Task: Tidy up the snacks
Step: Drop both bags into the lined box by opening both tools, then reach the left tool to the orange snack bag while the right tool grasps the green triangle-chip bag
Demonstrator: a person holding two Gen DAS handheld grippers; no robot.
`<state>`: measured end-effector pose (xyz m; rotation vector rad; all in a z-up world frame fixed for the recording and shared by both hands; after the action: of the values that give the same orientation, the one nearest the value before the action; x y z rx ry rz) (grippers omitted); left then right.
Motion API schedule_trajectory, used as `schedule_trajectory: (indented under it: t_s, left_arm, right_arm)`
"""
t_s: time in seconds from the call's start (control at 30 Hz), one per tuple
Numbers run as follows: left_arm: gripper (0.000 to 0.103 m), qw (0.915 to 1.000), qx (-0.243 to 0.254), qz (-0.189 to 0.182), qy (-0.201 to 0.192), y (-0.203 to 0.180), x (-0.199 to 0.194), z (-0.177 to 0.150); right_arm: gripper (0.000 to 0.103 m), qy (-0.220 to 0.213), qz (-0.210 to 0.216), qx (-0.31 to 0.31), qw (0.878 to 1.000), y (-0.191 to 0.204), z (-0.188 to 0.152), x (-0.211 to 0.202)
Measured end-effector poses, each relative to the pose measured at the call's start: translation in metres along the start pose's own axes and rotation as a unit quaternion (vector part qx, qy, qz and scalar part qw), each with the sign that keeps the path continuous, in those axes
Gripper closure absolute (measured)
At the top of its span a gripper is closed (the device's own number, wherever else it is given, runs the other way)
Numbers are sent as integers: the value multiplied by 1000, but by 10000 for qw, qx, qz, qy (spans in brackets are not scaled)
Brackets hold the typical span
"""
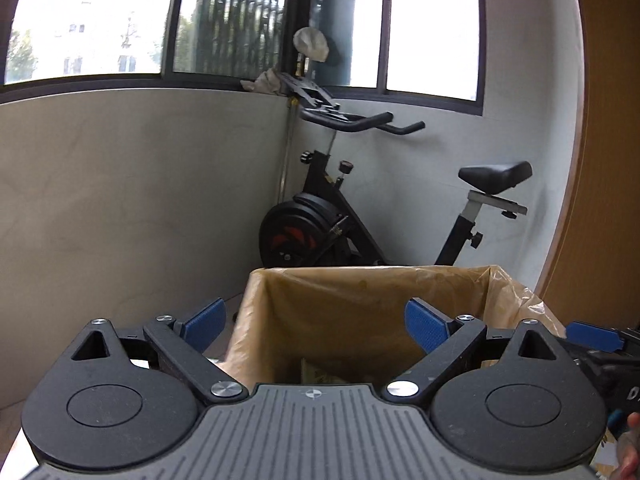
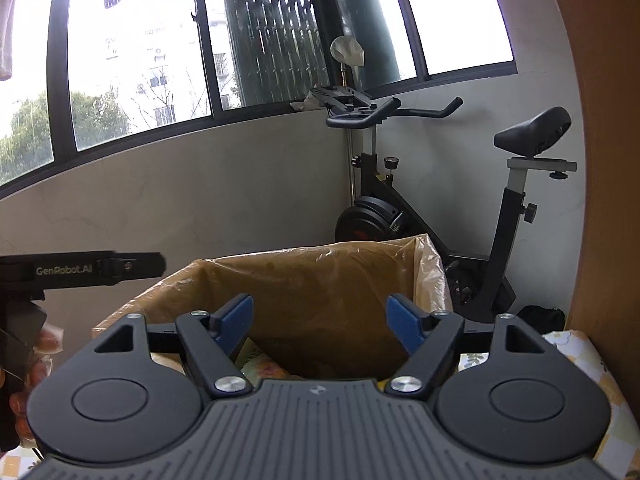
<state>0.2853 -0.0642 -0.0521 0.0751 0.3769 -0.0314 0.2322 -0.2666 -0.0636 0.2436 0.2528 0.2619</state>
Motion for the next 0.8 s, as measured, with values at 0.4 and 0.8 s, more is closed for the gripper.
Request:
schedule_trajectory:
  t_s: [0.4,0.8]
  left_arm:
    - [6,9990,-231,365,73,59,-60,-32]
    - [7,9972,-368,477,446,74,-89,-105]
  right_arm:
    - [25,-16,59,178,9998,16,-30,-61]
    - [23,970,-139,237,9949,28,-111,-87]
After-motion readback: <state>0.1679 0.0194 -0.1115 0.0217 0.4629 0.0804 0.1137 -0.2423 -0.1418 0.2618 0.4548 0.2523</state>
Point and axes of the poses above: each gripper's, at about its wrist camera, not at the fingertips, and x roughly the way its jaws point, y to its left, z to its top, the point moved 3 cm from there along x, roughly the way its jaws point, and after that the axes turned 14 degrees about z, right-handed, at the moved point
